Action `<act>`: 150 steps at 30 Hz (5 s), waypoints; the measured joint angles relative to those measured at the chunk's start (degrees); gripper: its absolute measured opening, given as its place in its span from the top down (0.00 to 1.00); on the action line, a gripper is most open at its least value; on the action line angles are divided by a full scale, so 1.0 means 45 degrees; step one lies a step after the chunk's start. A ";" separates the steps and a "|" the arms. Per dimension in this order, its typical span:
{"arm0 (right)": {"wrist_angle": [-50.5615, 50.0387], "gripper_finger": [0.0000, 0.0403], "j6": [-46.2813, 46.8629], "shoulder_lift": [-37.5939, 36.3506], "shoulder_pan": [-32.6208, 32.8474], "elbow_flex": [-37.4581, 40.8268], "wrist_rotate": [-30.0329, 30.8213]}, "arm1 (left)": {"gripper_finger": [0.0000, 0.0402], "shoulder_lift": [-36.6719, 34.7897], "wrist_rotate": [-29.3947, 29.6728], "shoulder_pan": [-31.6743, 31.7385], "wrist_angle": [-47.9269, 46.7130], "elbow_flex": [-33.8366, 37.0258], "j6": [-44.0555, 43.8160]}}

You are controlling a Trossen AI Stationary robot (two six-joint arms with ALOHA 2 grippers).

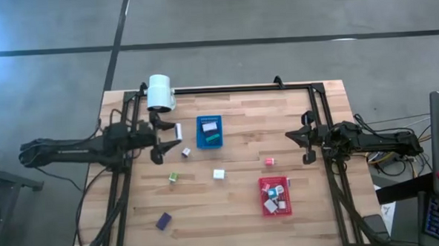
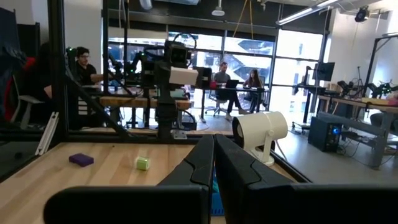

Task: Pick & Place Office items
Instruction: Put the white digital clock into the blue bin, then put the pink charger adapter into the red bin

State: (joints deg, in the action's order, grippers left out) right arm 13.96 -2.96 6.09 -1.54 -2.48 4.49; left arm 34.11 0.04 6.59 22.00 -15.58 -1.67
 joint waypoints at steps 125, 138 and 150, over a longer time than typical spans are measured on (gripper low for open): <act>0.0300 0.98 0.0201 0.0597 0.0001 0.0175 0.0002 | 0.22 0.6551 -0.3163 0.3614 -0.5152 -0.4823 0.1234; 0.0427 0.98 0.0291 0.0597 0.0005 0.0175 0.0010 | 0.93 0.0818 -0.3207 0.3609 -0.4455 -0.1781 0.0354; 0.0413 0.98 0.0017 0.0612 0.0005 0.0175 0.0039 | 0.99 0.0343 -0.3202 0.3589 -0.1207 0.1365 0.0599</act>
State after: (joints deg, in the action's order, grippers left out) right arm 15.81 -2.89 8.84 -1.52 -1.69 4.67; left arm 35.66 -14.37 22.74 16.57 -9.44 1.03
